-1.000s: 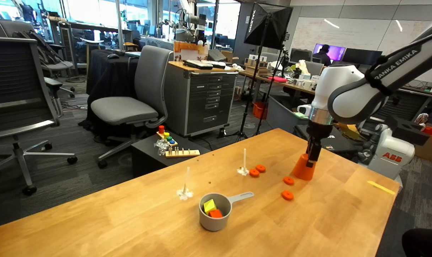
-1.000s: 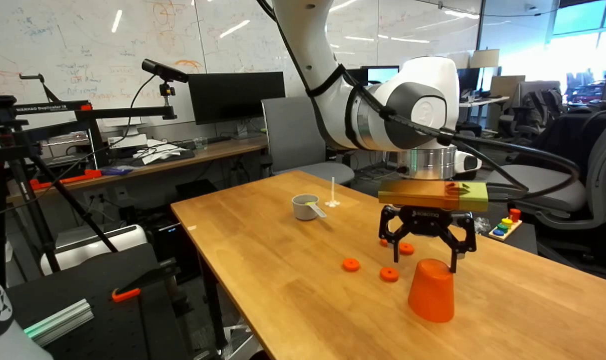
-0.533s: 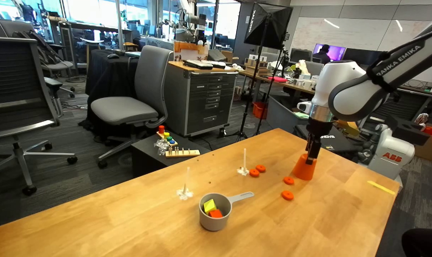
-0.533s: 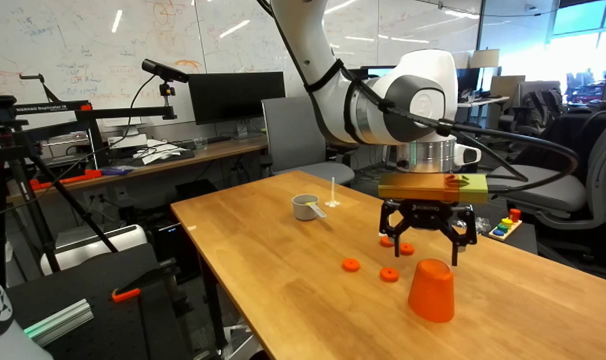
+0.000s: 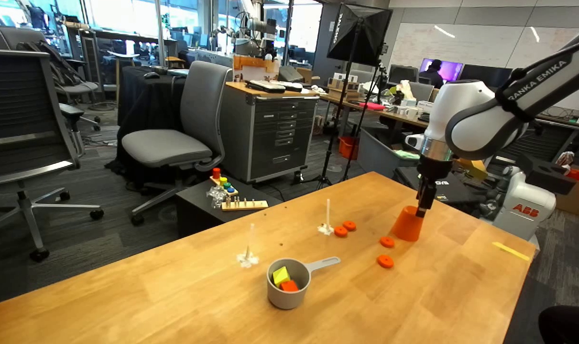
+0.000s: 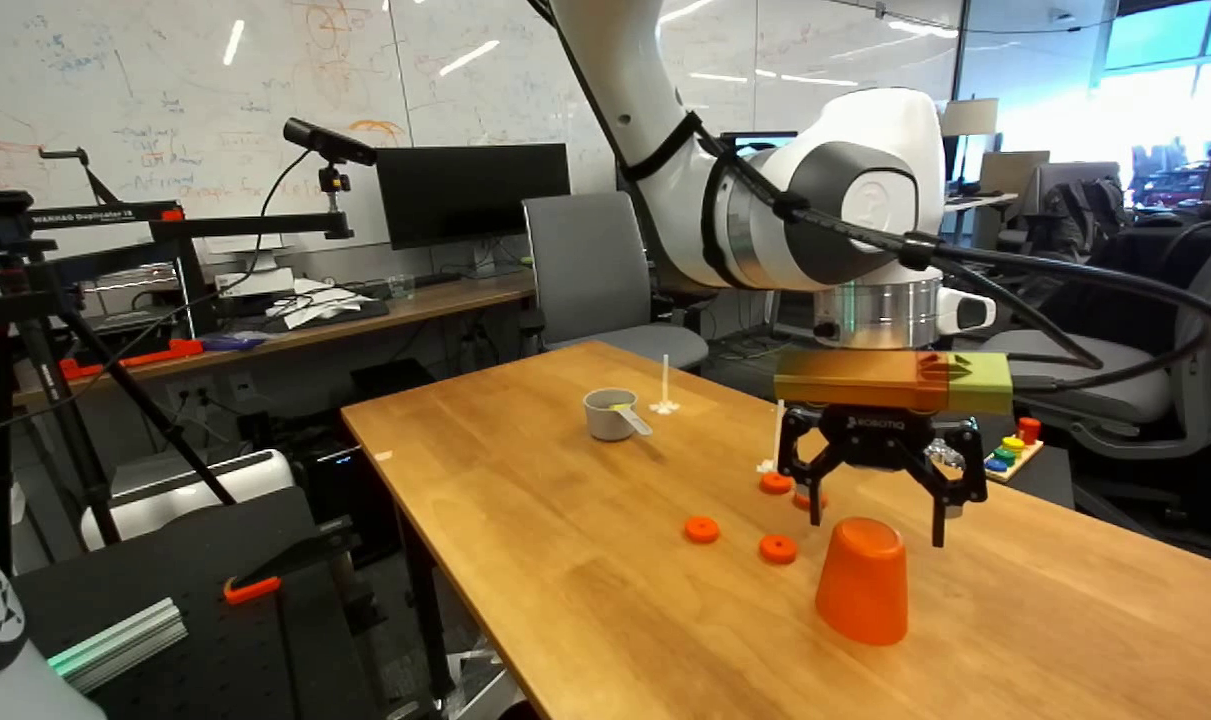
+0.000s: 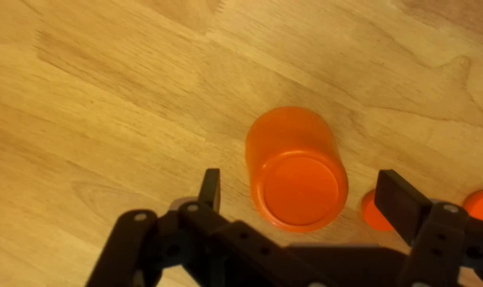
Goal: Put the three blocks in the gray cup
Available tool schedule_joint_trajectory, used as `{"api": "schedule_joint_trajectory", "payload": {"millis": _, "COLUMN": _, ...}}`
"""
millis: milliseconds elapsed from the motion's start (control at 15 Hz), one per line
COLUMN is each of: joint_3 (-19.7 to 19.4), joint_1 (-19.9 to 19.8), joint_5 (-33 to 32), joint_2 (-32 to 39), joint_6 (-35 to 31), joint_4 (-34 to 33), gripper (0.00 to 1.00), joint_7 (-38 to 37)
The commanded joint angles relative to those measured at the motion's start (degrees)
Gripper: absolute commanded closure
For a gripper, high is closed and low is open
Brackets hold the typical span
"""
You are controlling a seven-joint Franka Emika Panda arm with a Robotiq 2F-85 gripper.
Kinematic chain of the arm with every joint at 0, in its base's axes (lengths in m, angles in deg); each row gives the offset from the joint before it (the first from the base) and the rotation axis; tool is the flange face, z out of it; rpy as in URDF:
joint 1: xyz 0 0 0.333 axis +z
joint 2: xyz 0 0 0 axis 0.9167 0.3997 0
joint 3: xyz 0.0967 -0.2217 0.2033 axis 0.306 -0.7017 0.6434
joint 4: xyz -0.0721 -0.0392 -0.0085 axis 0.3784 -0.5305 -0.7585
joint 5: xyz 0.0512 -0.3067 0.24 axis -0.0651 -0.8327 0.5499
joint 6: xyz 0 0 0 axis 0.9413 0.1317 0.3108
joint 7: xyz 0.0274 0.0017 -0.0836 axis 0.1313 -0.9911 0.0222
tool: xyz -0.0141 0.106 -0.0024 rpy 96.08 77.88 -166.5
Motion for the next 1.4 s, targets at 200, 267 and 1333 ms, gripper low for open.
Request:
{"api": "schedule_joint_trajectory", "payload": {"millis": 200, "joint_3": 0.2, "joint_1": -0.3, "joint_5": 0.7, "joint_2": 0.9, "joint_6": -0.5, "joint_4": -0.9, "gripper": 0.0, "joint_7": 1.2}}
{"api": "schedule_joint_trajectory", "payload": {"millis": 267, "joint_3": 0.2, "joint_1": 0.1, "joint_5": 0.6, "joint_2": 1.7, "joint_6": -0.3, "joint_4": -1.6, "gripper": 0.0, "joint_7": 1.1}}
{"api": "schedule_joint_trajectory", "payload": {"millis": 1333, "joint_3": 2.3, "joint_1": 0.6, "joint_5": 1.0, "joint_2": 8.8, "joint_6": 1.5, "joint_4": -7.9, "gripper": 0.0, "joint_7": 2.3}}
